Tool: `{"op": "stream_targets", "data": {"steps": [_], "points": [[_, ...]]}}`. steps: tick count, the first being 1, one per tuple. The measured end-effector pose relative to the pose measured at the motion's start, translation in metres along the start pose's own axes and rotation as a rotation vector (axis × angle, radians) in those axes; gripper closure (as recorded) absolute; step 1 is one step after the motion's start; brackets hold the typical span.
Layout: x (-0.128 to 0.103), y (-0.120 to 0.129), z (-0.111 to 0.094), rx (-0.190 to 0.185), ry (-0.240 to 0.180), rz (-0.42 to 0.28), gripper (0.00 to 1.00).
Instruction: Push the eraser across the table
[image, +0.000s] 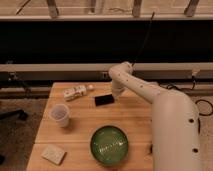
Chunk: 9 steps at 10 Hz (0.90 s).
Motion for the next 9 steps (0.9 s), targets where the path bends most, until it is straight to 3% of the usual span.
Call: {"op": "stream_targets", "data": {"steps": [9], "points": [[-0.025,-0.014,0.003,0.006,-0.024,-0.081,0.96]]}}
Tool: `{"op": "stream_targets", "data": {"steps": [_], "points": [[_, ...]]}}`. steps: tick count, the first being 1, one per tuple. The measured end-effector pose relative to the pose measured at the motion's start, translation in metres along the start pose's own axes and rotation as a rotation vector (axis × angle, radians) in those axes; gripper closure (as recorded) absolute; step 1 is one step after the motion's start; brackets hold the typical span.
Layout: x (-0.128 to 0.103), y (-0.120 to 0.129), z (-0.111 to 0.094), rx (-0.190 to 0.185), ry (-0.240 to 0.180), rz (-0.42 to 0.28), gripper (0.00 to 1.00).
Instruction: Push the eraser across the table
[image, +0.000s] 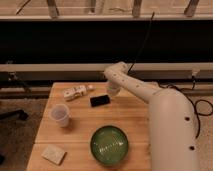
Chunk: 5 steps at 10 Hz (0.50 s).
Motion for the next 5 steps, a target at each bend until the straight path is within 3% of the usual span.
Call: {"op": "stream_targets", "data": {"steps": [5], "points": [[-0.017,-0.008,0.001,0.003,-0.012,-0.053,0.96]]}}
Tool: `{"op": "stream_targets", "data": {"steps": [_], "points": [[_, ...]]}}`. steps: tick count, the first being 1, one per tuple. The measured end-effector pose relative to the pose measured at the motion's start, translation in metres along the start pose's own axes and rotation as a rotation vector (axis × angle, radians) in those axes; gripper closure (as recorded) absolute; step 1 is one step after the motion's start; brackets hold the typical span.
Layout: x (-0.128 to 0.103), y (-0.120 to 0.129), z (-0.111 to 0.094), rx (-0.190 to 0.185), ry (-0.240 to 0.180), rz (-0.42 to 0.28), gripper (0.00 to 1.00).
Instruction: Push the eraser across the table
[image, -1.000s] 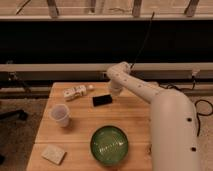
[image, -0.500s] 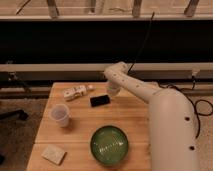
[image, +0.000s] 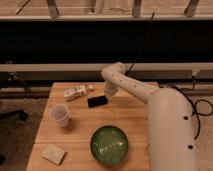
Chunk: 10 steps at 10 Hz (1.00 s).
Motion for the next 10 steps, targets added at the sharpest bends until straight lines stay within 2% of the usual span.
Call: {"op": "stream_targets", "data": {"steps": [7,10], "points": [[-0.031,-0.012,-0.002,0.013,-0.025,-0.103,0.96],[-0.045,-0.020,-0.001,0.006,-0.016,-0.116,0.96]]}}
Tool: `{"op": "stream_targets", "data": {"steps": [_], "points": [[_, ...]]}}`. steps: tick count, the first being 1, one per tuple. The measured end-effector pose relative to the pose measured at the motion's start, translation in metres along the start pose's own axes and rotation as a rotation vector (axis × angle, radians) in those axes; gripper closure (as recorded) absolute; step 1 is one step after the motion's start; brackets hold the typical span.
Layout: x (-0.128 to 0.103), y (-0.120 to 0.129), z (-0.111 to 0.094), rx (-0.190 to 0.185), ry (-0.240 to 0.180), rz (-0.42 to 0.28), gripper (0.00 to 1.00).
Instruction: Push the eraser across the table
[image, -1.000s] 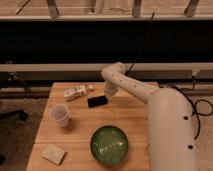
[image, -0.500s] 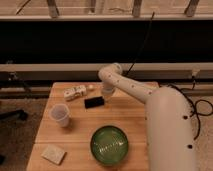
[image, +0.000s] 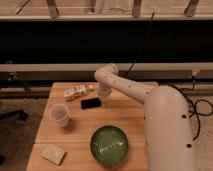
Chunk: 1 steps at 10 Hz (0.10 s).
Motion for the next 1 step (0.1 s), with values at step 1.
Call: {"op": "stream_targets", "data": {"steps": [1], "points": [[-0.0054,-0.0030,-0.0003,-0.001,0.000,-0.012,0.96]]}}
